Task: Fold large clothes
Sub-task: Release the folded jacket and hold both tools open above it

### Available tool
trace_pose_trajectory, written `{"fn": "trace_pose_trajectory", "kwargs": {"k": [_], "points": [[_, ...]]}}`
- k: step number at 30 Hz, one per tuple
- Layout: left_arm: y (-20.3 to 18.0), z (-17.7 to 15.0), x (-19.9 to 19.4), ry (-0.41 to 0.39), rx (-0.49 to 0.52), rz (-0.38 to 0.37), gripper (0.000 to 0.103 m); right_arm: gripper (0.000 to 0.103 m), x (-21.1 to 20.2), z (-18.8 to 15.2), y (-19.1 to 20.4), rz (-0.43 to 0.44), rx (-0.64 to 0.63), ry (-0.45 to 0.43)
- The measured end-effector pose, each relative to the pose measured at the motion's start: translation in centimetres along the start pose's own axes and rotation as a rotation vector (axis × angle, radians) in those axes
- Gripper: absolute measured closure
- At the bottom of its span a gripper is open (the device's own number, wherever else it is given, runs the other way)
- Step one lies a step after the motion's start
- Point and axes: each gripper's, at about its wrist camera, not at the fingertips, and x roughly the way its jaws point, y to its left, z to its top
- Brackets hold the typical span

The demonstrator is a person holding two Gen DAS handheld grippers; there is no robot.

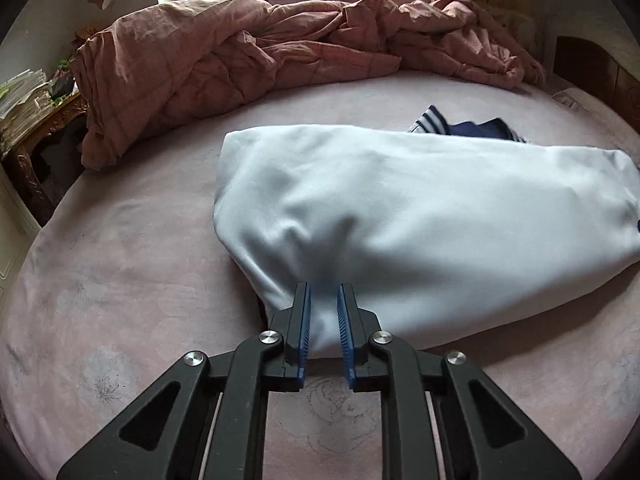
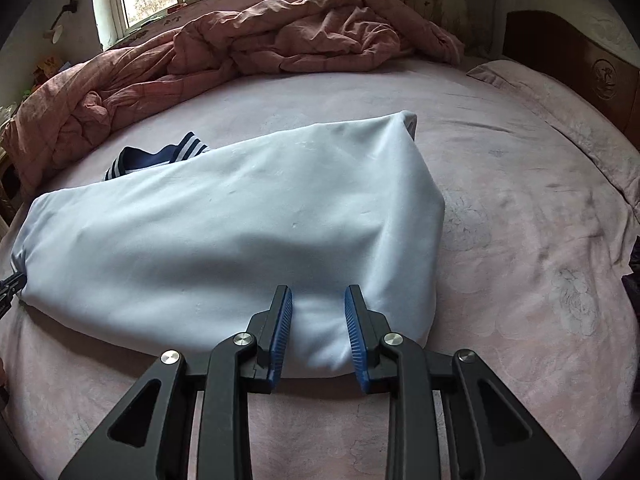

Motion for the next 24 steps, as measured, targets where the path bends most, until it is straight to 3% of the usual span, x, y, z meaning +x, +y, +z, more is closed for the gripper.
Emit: {"fn": "trace_pose_trajectory", "kwargs": {"k": [5,8,11,13,15,21,24], "points": [[-0.5,0.8,-4.4,-0.159,0.002,-0.109,0.088,0.074,-3.1,0.4,0.2,0.031,0.023,-0.091],[-1.6,0.8,-5.4,-0.192,-0.002,-0.218,0.088,0.074,-4.4,0.7,0.7,0.161,0.045,-0.106],[-3.1,0.9,-4.6,-0.173,-0.019,-0.318,0.088,0.075,-3.9,0.5,2.3,0.314,0.04,-0.045],[-4.0,1.0,-3.4,-0.143,-0.033,-0.357,0.088,0.085,-3.1,0.1,3.8,0.366,0.026,-0.005],[-4.7,1.1,-2.0,-0.101,-0.056,-0.37,0.088,0.089,-2.1,-0.5,5.6,0.391,0.006,0.036],[-5.2,-0.1,2.4,-0.006,-0.099,-0.4,0.088,0.093,-0.1,-1.0,9.6,0.43,-0.028,0.07],[-4.1,-0.5,3.0,0.0,-0.159,-0.453,0.089,0.093,1.9,-0.5,10.6,0.345,-0.009,0.115]]}}
